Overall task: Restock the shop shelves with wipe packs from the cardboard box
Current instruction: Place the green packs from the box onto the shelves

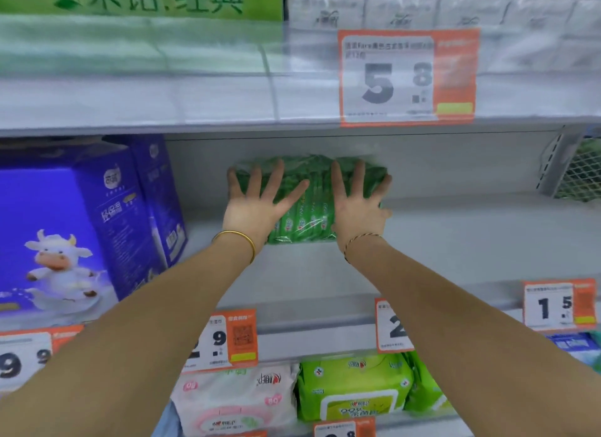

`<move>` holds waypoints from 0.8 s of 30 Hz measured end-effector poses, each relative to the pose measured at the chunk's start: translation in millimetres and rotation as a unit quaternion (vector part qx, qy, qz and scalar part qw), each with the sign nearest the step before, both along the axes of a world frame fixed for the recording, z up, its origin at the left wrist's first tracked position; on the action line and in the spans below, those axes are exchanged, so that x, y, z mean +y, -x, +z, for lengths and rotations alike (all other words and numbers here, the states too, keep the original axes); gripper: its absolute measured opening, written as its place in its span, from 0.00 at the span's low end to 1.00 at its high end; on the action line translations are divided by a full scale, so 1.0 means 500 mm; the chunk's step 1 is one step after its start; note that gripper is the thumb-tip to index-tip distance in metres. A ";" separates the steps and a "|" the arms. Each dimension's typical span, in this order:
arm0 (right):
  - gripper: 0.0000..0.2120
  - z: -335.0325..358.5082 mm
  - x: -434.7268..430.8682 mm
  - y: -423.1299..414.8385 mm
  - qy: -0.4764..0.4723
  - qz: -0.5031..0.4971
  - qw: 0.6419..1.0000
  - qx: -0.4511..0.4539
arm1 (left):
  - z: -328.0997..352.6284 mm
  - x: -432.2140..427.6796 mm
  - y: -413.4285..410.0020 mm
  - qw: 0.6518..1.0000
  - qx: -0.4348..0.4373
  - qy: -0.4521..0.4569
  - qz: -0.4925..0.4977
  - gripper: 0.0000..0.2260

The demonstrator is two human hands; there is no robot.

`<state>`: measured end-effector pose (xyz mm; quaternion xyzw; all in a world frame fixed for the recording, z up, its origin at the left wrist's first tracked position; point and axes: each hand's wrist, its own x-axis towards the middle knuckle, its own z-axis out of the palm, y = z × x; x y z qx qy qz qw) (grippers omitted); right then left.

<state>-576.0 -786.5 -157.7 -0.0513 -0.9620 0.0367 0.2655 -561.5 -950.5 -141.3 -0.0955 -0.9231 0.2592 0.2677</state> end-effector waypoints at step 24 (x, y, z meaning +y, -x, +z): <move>0.51 0.043 0.005 0.137 0.006 0.031 0.993 -0.110 | 0.017 0.010 0.148 0.999 -0.039 -0.016 0.023 0.47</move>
